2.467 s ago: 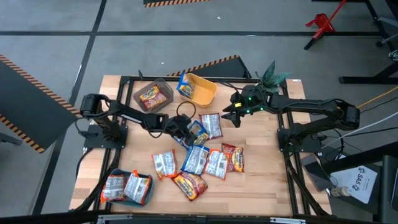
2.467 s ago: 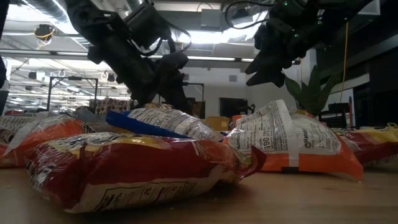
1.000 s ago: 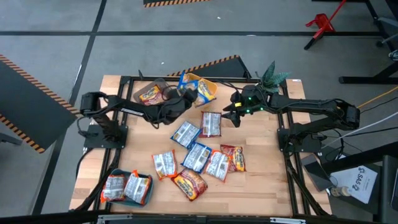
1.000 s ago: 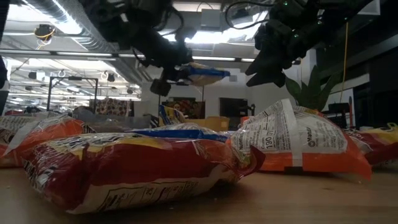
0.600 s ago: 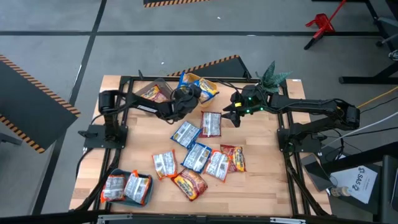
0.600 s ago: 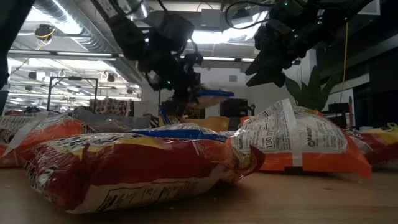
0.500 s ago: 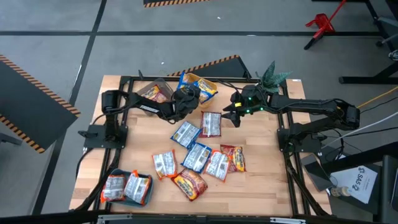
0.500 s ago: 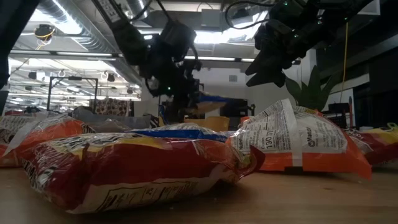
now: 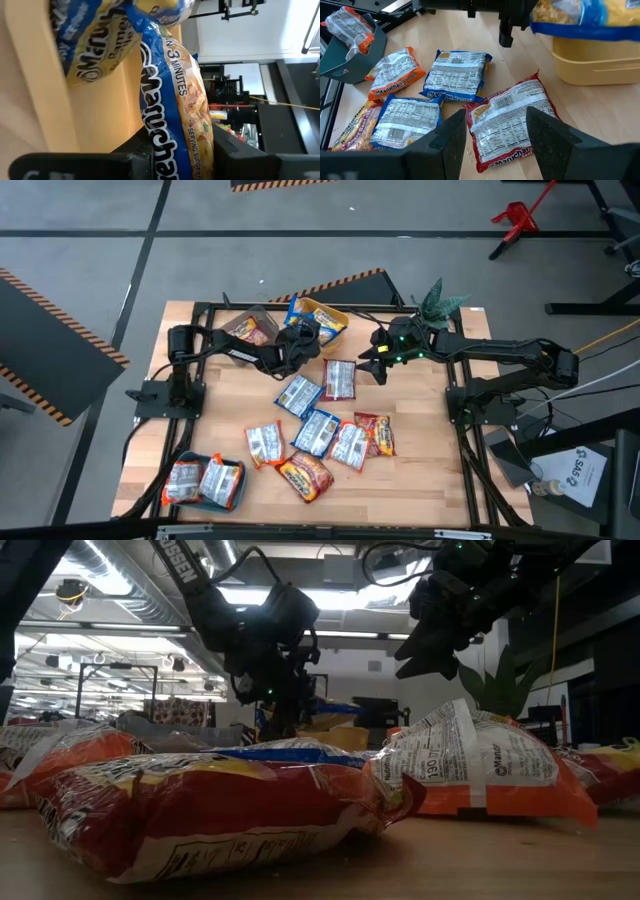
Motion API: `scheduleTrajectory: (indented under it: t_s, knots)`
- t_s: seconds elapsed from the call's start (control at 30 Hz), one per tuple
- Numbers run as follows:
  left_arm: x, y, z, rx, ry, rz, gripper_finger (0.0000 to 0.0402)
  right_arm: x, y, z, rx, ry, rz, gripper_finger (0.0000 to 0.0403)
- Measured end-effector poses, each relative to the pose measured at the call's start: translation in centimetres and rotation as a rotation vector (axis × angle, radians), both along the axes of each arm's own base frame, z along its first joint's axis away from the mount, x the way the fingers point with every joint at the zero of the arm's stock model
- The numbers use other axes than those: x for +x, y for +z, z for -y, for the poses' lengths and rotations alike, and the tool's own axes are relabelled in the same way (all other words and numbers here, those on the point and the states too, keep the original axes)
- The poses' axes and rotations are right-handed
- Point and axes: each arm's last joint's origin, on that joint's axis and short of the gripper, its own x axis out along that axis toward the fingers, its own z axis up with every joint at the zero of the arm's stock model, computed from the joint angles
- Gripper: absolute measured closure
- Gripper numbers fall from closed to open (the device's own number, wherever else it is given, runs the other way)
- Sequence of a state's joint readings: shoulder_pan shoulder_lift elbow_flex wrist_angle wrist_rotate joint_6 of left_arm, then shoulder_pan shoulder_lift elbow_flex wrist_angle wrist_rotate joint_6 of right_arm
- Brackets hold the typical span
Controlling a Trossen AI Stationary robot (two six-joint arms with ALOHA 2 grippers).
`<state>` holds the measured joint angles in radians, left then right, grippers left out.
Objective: Sort Maruchan noodles
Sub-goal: Put the blue noodle pack into the yellow bin
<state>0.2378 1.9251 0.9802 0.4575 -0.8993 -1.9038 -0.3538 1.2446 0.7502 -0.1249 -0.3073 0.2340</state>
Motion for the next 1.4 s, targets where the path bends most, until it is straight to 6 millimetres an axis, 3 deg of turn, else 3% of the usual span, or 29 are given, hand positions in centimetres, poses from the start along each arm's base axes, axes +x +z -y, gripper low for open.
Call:
scheduleTrajectory:
  t_s: [0.7, 1.23, 1.4]
  knots:
    - [-0.2, 0.0, -1.1, -0.010, -0.021, -0.010, 0.0273, 0.0, 0.0, 0.0, -0.006, 0.004, 0.001, 0.0212]
    - [-0.4, 0.3, -2.0, 0.019, -0.011, -0.034, 0.0217, 0.0, 0.0, -0.1, 0.004, 0.020, 0.004, 0.0212]
    - [-0.5, 0.2, -2.4, 0.011, -0.074, -0.072, 0.0215, 0.0, 0.0, -0.1, 0.004, 0.020, 0.004, 0.0212]
